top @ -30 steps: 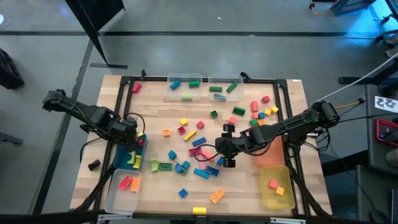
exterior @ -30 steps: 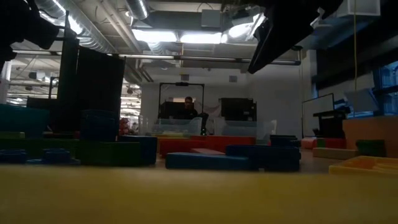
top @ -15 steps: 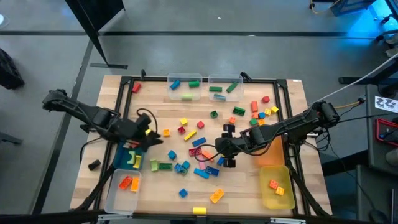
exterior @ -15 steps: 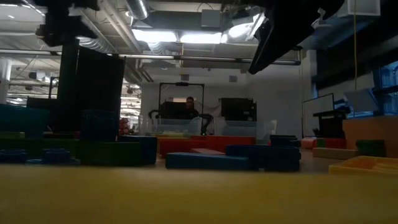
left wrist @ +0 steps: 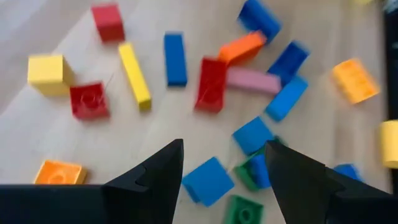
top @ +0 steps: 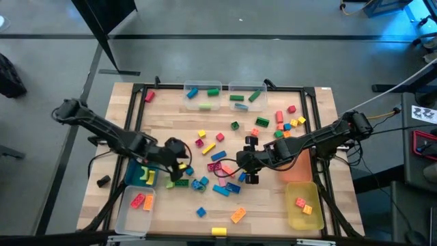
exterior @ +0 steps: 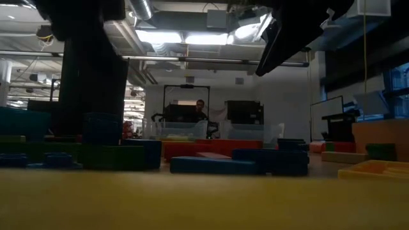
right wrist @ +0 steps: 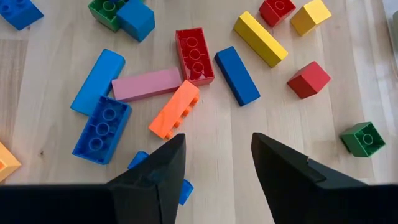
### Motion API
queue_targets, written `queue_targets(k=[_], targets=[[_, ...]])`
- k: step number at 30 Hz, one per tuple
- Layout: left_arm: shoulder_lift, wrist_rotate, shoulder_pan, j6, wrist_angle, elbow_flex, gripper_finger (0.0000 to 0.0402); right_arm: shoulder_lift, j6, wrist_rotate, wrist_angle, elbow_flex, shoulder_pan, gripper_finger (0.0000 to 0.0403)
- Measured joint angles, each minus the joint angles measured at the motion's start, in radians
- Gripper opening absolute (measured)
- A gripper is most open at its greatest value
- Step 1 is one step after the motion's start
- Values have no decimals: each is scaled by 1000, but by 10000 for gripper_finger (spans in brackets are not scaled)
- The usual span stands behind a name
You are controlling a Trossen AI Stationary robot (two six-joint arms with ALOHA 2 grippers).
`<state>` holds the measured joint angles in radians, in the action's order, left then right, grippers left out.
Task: Sort blocks by size
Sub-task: Put the blue block into the blue bin
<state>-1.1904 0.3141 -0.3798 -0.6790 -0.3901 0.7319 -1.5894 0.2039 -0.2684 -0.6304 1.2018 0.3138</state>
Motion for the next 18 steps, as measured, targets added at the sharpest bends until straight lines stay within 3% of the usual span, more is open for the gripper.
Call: queue_targets(k=[7, 18], targets=[[-99, -86, 0, -21, -5, 0, 209, 0, 0, 0, 0, 0, 0, 186], [-126, -87, 2, -102, -18, 0, 209, 0, 0, 0, 0, 0, 0, 186]])
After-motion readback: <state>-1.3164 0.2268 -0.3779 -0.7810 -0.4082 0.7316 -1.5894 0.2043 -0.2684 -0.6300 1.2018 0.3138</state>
